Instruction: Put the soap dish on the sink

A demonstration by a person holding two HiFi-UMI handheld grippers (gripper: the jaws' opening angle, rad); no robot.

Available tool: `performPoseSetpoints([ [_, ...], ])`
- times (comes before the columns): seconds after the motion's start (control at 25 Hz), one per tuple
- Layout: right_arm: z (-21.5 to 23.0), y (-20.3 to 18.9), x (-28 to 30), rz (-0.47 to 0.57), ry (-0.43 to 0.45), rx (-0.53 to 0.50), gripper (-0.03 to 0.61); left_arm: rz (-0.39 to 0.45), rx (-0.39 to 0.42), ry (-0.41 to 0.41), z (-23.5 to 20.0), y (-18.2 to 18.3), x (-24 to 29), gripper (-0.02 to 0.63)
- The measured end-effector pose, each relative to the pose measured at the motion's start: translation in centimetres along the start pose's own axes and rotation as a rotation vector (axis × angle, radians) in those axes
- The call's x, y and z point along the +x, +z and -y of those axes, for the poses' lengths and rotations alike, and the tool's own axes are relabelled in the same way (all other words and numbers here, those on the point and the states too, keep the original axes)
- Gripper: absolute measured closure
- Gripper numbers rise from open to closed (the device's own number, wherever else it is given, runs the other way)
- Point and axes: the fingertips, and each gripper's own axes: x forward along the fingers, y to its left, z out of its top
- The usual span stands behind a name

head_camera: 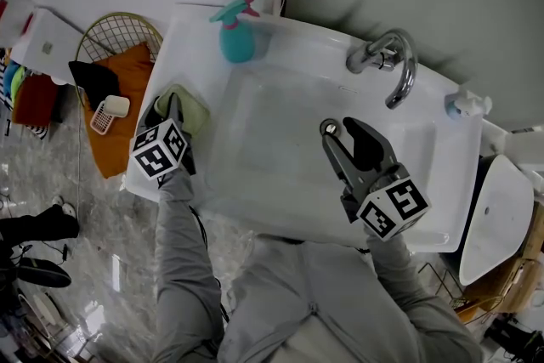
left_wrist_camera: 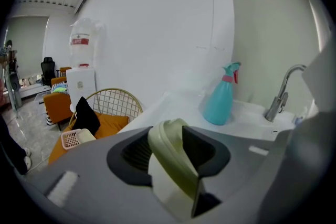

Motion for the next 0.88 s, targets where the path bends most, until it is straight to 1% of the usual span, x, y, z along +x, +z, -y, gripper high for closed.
performPoseSetpoints([
  [0.08,0.0,0.0,0.0,0.000,0.001,0.001,0.400,-0.007,0.038,0.014,-0.1,-0.1,0.1,0.415],
  [0.16,-0.1,0.1,0.0,-0.004,0.002,0.001,0.400,-0.009,0.067,0.025,-0.2,-0.2,0.1,0.369],
  [0.28,-0.1,0.0,-0.1,-0.002,0.004,0.002,0.400,-0.008,0.087,0.030,-0.2,-0.2,0.1,0.364],
  [0.48,-0.2,0.0,-0.1,0.000,0.012,0.000,0.400,0.016,0.093,0.033,-0.1,0.3,-0.7,0.362],
  [0.88,-1.7,0.7,0.1,0.019,0.049,-0.015,0.400,0.091,0.050,0.022,-0.3,1.5,-4.8,0.362],
])
